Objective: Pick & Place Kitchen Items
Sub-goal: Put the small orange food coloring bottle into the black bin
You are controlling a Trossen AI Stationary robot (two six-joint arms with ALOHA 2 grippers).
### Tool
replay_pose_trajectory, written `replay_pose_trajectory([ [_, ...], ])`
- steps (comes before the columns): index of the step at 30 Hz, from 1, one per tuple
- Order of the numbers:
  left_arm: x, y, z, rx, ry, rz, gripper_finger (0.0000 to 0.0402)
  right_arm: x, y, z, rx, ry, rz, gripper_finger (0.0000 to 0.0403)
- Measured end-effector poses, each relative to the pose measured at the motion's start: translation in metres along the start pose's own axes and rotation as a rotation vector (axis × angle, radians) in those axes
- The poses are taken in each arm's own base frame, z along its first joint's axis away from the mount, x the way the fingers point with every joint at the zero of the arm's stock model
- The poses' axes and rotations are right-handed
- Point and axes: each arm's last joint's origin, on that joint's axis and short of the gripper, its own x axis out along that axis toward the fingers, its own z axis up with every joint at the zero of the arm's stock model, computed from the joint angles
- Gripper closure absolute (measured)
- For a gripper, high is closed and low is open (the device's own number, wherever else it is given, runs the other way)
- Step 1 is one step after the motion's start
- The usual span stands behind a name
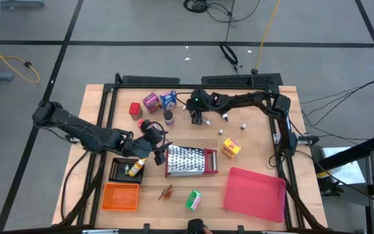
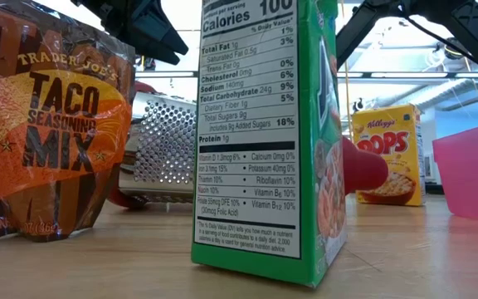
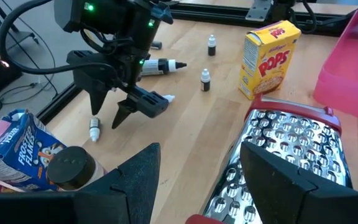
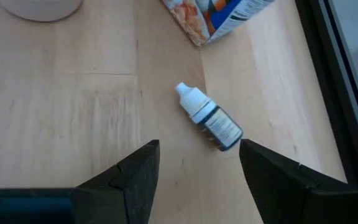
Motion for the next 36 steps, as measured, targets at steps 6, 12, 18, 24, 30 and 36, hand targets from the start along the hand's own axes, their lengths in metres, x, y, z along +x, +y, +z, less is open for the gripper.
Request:
replay_pose_trajectory([
  [6, 0.002, 0.002, 0.001, -0.013, 0.007, -0.006, 0.0176, 0.0, 0.005, 0.003, -0.015, -0.011, 0.007, 0.0187],
  [12, 0.003, 0.003, 0.001, -0.019, 0.014, -0.016, 0.0176, 0.0, 0.008, 0.005, -0.05, -0.013, 0.006, 0.0187],
  [18, 0.005, 0.005, 0.002, -0.022, 0.015, -0.008, 0.0176, 0.0, 0.007, 0.006, -0.057, -0.025, -0.003, 0.0188],
  [24, 0.006, 0.007, 0.002, -0.024, 0.017, 0.0, 0.0176, -0.012, 0.011, 0.002, 0.005, 0.11, -0.03, 0.0187],
  [30, 0.008, 0.01, 0.003, -0.035, 0.024, -0.004, 0.0176, -0.052, 0.019, 0.021, 0.105, 0.136, -0.004, 0.0189],
  [36, 0.008, 0.01, 0.003, -0.039, 0.034, -0.03, 0.0176, -0.073, 0.023, 0.021, 0.241, 0.218, 0.03, 0.0192],
])
